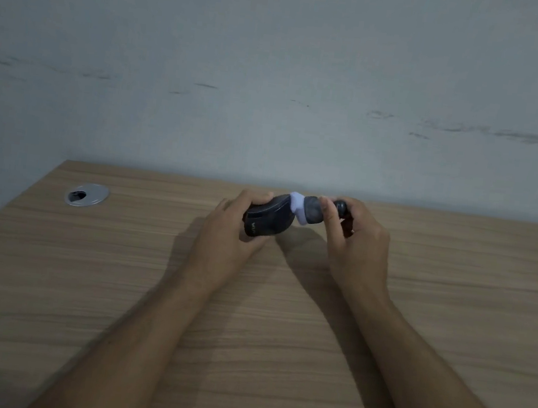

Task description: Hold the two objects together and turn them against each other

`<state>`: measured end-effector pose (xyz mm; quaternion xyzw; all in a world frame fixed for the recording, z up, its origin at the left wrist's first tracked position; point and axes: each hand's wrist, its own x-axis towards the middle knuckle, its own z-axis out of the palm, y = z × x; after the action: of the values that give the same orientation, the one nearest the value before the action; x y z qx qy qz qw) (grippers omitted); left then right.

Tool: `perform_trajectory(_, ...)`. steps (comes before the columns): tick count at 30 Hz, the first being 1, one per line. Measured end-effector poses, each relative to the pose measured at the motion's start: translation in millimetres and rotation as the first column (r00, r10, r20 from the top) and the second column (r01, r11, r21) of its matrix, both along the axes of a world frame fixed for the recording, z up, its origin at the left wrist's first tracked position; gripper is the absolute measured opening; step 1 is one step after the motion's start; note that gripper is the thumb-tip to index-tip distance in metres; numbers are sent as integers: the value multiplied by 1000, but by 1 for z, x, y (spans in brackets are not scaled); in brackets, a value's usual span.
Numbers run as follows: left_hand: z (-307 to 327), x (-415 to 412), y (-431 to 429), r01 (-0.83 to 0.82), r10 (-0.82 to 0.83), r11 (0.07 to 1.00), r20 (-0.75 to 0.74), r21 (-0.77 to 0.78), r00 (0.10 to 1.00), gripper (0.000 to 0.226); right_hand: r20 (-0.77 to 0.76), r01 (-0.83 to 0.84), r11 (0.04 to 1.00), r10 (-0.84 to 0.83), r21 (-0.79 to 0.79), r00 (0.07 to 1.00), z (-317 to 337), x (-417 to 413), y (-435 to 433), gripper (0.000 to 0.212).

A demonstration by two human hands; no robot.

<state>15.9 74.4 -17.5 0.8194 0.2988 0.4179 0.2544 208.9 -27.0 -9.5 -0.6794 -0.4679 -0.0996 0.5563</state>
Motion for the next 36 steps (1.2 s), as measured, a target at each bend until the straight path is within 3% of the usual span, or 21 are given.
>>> perform_trajectory(9,1,0,6,-57,195,870,235,-490,952,57,-13,-238,967,238,-94,971,1,-12,-2,14)
perform_trajectory(14,-1,3,5,-72,203,854,201,-516,958,49,-67,-114,987,107,-109,992,-6,-1,3,10)
perform_trajectory(21,-2,6,6,-197,261,848,65,-491,963,57,-90,-272,944,260,-185,961,-4,-5,-2,18)
perform_trajectory(25,1,6,4,-179,244,845,65,-504,968,55,-132,-185,968,164,-168,978,-8,3,1,18)
perform_trajectory(28,7,7,2,-131,246,809,128,-573,961,43,-183,-131,987,113,-89,977,-8,5,3,14)
perform_trajectory(30,14,11,0,0,214,758,249,-653,945,36,-193,-133,991,126,-23,973,-4,2,1,14)
perform_trajectory(33,22,16,-5,148,193,652,351,-743,916,37,-85,-159,985,164,60,983,4,-9,-3,15)
perform_trajectory(36,17,17,-3,161,191,620,347,-768,918,40,55,-178,977,172,120,984,7,-20,-2,16)
